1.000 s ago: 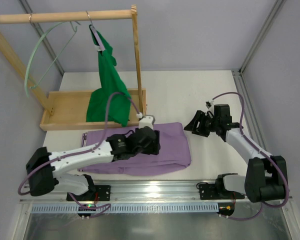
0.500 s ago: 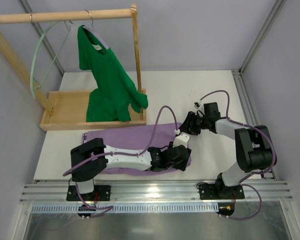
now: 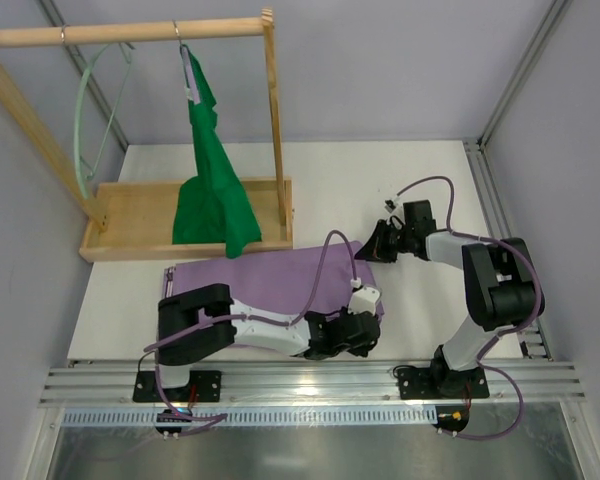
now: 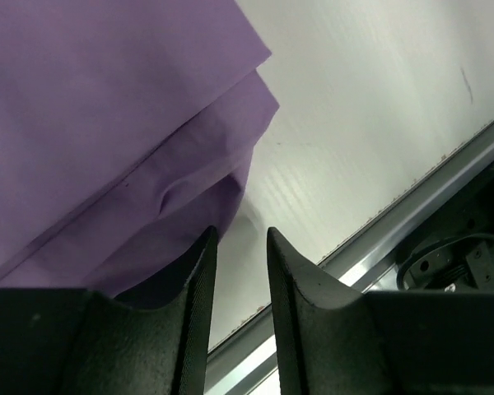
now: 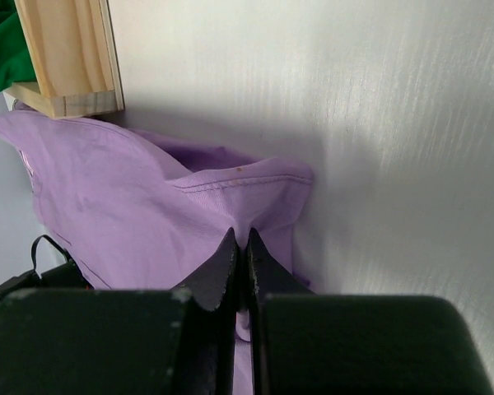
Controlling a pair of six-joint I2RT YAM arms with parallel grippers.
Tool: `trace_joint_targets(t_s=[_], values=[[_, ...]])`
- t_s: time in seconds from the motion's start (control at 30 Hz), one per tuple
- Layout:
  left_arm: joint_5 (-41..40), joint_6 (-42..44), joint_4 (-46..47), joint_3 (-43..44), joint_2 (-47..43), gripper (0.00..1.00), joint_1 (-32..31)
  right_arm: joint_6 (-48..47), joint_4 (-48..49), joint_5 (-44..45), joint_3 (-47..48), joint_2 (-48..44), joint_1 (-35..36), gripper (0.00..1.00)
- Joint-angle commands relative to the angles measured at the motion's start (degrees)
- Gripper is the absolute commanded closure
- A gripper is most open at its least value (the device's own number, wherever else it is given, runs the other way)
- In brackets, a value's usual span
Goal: Place the trousers on the hanger
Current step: Fold the trousers
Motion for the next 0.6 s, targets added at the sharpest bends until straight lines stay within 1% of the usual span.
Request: trace_joint_targets(t_s=[0.0, 0.17, 0.2, 0.27, 0.33, 0.37, 0.4, 0.43, 0.47, 0.5, 0.57], values=[[0.3, -3.3, 3.0, -0.9, 2.7, 0.7, -1.8, 0.0, 3.3, 0.1, 2.2, -0.1, -0.3, 0.96], [0.4, -4.7, 4.7, -2.4, 1.9, 0.71, -2.3, -0.8, 1.6, 2.1, 2.1, -2.2, -1.6, 0.96], [-0.1, -4.5, 4.1, -2.3, 1.4, 0.71, -2.5, -1.7, -0.8, 2.6, 2.1, -2.7, -2.1, 0.96], [-0.3, -3.7, 2.9, -1.3, -0.5, 0.71, -2.7, -2.6, -2.0, 3.5, 2.3, -3.6, -3.1, 0.96], [-0.6, -2.9, 1.5, 0.1, -1.7, 0.66, -2.7, -3.7, -3.9, 5.1, 2.4, -4.2, -4.8, 0.96], [-1.0, -2.8, 0.3, 2.2, -2.3, 0.61, -2.7, -4.3, -4.5, 5.4, 2.6, -4.4, -5.7, 0.96], [-1.3, -2.2, -2.1, 3.5, -3.1, 0.52, -2.7, -4.9, -7.0, 6.0, 2.9, -4.3, -6.5, 0.96], [-1.4, -1.8, -3.7, 5.0, -3.5, 0.49, -2.7, -6.4, -8.9, 8.3, 4.1, -4.0, -7.5, 0.96], [-1.4, -1.2, -6.5, 8.2, -3.8, 0.47, -2.6, -7.3, -10.6, 9.6, 4.7, -3.9, -9.0, 0.96], [-1.6, -0.8, -7.9, 9.4, -4.3, 0.45, -2.7, -7.8, -11.8, 10.2, 4.9, -3.8, -9.8, 0.96], [-2.5, -0.6, -11.4, 11.9, -6.2, 0.43, -2.3, -8.6, -15.9, 13.8, 5.9, -3.7, -12.2, 0.96]])
